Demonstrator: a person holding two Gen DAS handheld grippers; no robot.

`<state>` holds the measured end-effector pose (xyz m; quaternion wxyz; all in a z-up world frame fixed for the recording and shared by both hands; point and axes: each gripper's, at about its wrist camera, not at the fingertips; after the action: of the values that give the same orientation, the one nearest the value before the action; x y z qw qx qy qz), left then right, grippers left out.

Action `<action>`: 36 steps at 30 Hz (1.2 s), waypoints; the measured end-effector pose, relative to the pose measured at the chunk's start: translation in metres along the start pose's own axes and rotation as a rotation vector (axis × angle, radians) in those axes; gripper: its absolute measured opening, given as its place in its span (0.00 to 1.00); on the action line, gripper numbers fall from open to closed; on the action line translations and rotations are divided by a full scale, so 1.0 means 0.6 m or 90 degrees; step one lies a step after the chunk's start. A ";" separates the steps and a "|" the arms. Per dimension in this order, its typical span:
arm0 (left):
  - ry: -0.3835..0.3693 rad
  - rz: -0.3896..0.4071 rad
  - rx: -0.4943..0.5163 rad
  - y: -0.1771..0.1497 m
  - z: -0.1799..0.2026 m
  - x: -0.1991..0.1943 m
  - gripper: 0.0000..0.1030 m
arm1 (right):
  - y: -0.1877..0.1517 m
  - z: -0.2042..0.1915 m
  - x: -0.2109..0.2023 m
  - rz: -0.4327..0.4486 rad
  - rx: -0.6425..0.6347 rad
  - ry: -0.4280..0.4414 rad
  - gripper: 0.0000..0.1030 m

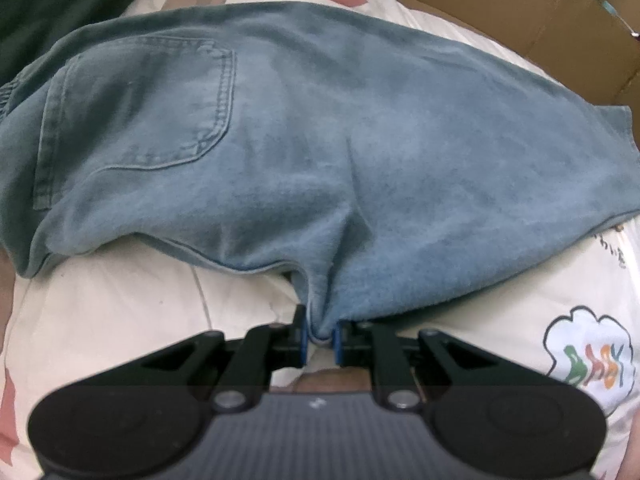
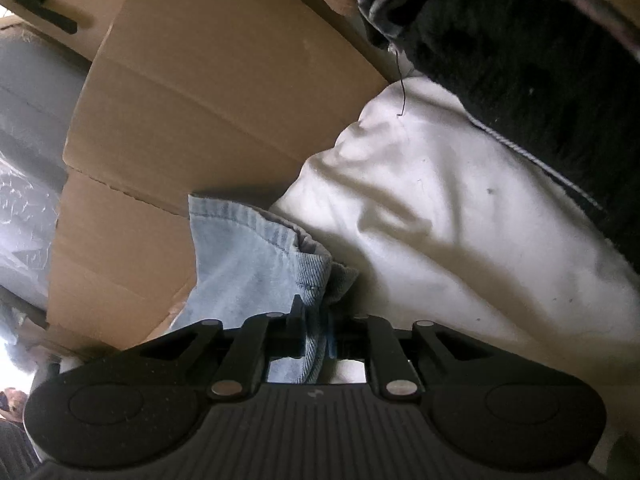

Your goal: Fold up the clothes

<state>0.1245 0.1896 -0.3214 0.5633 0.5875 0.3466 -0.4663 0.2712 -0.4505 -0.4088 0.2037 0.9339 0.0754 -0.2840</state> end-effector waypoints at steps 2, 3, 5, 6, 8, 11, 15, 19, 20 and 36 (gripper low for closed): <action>0.000 -0.001 -0.004 -0.002 0.000 0.002 0.12 | -0.002 -0.001 0.012 -0.003 0.005 0.009 0.33; -0.001 -0.001 -0.006 -0.003 -0.001 0.003 0.12 | -0.003 -0.002 0.018 -0.005 0.008 0.014 0.37; 0.002 0.000 -0.013 -0.004 0.001 0.005 0.12 | -0.008 -0.003 0.027 0.000 0.005 0.020 0.37; 0.004 0.000 -0.018 -0.005 0.003 0.006 0.12 | -0.011 -0.004 0.030 0.003 0.003 0.023 0.36; 0.005 0.002 -0.026 -0.005 0.004 0.010 0.12 | -0.017 -0.005 0.038 0.010 -0.002 0.028 0.36; 0.005 0.005 -0.040 -0.006 0.003 0.015 0.12 | -0.019 -0.003 0.045 0.009 -0.007 0.034 0.31; 0.008 0.010 -0.073 -0.007 0.002 0.019 0.13 | -0.019 0.000 0.048 -0.001 -0.010 0.034 0.29; 0.004 0.010 -0.100 -0.010 -0.002 0.021 0.12 | -0.021 -0.006 0.050 -0.015 -0.014 0.008 0.22; 0.003 0.008 -0.106 -0.009 -0.004 0.022 0.12 | -0.020 -0.008 0.050 -0.020 -0.016 0.001 0.22; -0.045 -0.024 -0.128 -0.002 -0.026 0.017 0.11 | 0.031 -0.101 0.049 -0.077 -0.147 -0.093 0.06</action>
<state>0.1291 0.2041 -0.3326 0.6224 0.5047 0.3827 -0.4598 0.3304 -0.4408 -0.3733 0.2970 0.8751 0.1483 -0.3522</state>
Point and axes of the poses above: each gripper's, at about its wrist camera, not at the fingertips, and x roughly the way its jaws point, z to its right, y to its top, and after that the axes turned 6 degrees about x, right-handed
